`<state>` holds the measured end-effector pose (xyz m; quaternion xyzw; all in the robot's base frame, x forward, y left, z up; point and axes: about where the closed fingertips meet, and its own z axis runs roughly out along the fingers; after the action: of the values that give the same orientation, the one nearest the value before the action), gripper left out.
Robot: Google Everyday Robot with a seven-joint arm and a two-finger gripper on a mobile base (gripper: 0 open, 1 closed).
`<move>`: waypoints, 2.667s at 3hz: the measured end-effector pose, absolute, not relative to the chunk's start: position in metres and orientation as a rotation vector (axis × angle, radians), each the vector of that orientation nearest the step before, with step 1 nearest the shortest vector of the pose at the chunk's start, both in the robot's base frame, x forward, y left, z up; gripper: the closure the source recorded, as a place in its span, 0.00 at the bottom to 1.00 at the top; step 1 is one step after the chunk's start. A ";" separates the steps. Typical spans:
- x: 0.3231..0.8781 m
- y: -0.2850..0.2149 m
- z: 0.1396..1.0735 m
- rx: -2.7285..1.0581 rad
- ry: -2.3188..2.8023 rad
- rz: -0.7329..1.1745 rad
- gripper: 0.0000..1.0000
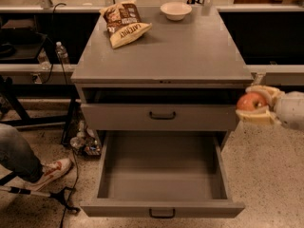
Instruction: Pick apple from middle drawer and place on counter
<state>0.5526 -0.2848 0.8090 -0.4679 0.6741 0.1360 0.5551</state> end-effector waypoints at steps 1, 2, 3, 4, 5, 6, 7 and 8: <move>0.570 -0.288 0.845 -1.068 1.560 0.276 1.00; 0.570 -0.288 0.846 -1.068 1.558 0.274 1.00; 0.585 -0.285 0.860 -1.031 1.554 0.266 1.00; 0.608 -0.277 0.881 -1.046 1.574 0.265 1.00; 0.636 -0.270 0.901 -1.068 1.607 0.244 1.00; 0.669 -0.263 0.904 -1.064 1.679 0.261 1.00; 0.710 -0.257 0.907 -1.045 1.747 0.320 1.00; 0.712 -0.250 0.905 -1.041 1.751 0.334 1.00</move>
Offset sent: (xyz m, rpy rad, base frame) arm 0.0148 -0.0025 0.0307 0.0094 -0.0450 -0.0296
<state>0.7124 -0.2502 0.9045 -0.4329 0.7282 0.1389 0.5129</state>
